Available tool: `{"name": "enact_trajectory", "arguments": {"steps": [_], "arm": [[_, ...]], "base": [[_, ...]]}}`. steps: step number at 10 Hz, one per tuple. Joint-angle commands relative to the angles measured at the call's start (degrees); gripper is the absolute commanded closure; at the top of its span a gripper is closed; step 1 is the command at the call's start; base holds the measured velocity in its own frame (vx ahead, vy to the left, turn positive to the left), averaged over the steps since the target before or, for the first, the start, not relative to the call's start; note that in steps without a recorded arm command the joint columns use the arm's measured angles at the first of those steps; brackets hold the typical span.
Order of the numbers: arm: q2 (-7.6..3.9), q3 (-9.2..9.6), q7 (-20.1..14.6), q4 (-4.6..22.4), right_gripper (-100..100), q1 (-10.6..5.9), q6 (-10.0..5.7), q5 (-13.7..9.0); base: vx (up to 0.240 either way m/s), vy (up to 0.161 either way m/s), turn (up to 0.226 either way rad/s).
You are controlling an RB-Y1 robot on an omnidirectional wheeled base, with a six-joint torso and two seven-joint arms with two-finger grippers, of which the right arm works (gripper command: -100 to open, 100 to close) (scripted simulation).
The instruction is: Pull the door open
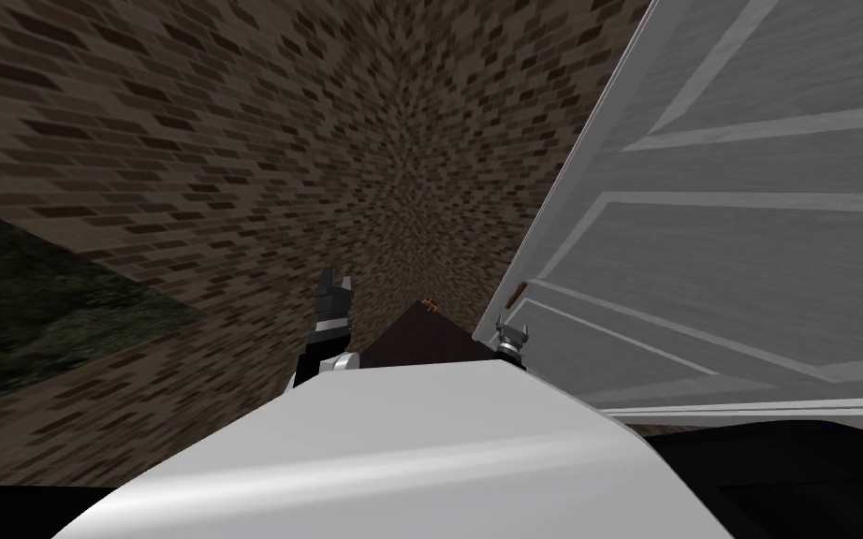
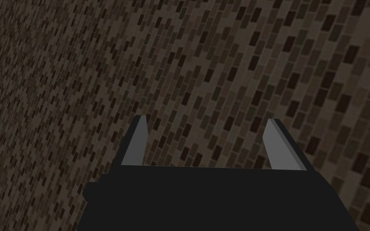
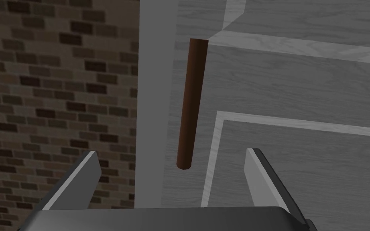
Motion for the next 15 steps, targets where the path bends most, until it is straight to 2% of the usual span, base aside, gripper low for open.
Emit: {"name": "enact_trajectory", "arguments": {"steps": [1,2,8,9,10,15], "arm": [[-0.06,0.0,-1.6,1.7,-100,-0.17,-0.54,-1.7],[-0.23,-0.04,-2.9,3.4,-100,-0.6,-1.0,-3.1],[-0.76,-0.16,-7.2,9.1,-100,-2.0,-2.54,-7.6],[-0.66,-0.05,-6.8,8.7,-100,-1.88,-2.53,-7.0],[-1.45,-0.65,-9.2,10.1,-100,-2.23,-2.28,-5.4],[-3.24,-2.07,-14.3,13.1,-100,-2.96,-1.39,-1.6]], "base": [[0.093,-0.122,0.128],[0.088,-0.13,0.139],[0.068,-0.086,0.097],[0.029,-0.051,0.028],[0.105,-0.021,-0.099],[0.131,-0.01,-0.062]]}}
